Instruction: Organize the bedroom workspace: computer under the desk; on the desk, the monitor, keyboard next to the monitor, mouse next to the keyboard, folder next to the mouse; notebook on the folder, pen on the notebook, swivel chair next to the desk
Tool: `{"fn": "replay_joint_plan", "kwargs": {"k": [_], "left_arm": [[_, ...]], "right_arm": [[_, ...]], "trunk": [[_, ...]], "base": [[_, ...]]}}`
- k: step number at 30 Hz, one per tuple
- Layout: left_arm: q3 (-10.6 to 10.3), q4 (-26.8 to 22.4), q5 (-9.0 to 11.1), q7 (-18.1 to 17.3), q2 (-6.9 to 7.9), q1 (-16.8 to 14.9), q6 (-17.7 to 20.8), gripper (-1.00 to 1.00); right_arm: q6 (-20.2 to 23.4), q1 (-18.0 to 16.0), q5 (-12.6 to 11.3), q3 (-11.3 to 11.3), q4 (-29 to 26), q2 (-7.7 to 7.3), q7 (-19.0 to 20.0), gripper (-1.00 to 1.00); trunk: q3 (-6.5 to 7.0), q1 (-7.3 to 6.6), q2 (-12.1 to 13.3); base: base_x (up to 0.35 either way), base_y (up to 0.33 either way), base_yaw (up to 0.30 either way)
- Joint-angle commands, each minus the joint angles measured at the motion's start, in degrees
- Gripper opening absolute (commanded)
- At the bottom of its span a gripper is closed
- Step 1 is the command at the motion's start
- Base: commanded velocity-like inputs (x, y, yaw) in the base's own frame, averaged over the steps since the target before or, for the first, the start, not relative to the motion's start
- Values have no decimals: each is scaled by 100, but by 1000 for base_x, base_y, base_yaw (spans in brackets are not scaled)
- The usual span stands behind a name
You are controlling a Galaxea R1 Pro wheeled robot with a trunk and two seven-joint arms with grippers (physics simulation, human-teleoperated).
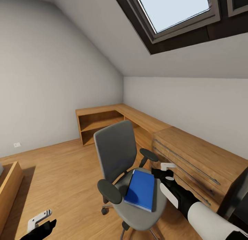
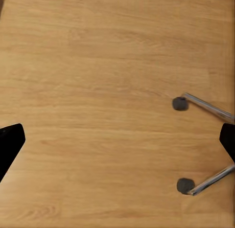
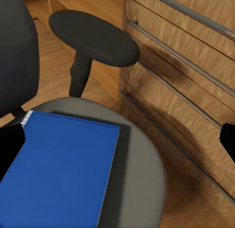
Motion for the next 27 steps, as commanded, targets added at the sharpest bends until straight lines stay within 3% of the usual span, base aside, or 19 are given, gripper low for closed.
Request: {"fn": "replay_joint_plan", "kwargs": {"k": [1,8,15,22,25,26,27], "left_arm": [[-5,-46,62,43,-8,-2,61,100],[-161,248,55,48,-169,-2,172,100],[-204,392,47,56,-198,-2,178,100],[-191,39,78,57,-186,-2,476,100],[-194,12,80,69,-202,-9,624,100],[-195,40,84,70,-213,-44,695,100],[-196,44,84,69,-214,-60,716,100]], "right_arm": [[31,-7,-25,43,-18,-8,-46,100],[59,-7,-21,36,-23,0,-34,100],[50,-7,-23,42,-2,9,-8,100],[68,-7,-34,47,15,4,4,100],[307,-15,-20,54,176,150,-1,100],[762,-166,42,42,446,452,-4,100],[878,-282,67,39,531,518,-5,100]], "trunk": [[-25,23,-46],[-151,176,-327],[-277,330,-607],[-402,484,-888],[-456,550,-1008],[-474,572,-1048],[-492,594,-1089]], "base": [[0,0,0],[0,0,0],[0,0,0],[0,0,0],[0,0,0],[0,0,0],[0,0,0]]}}
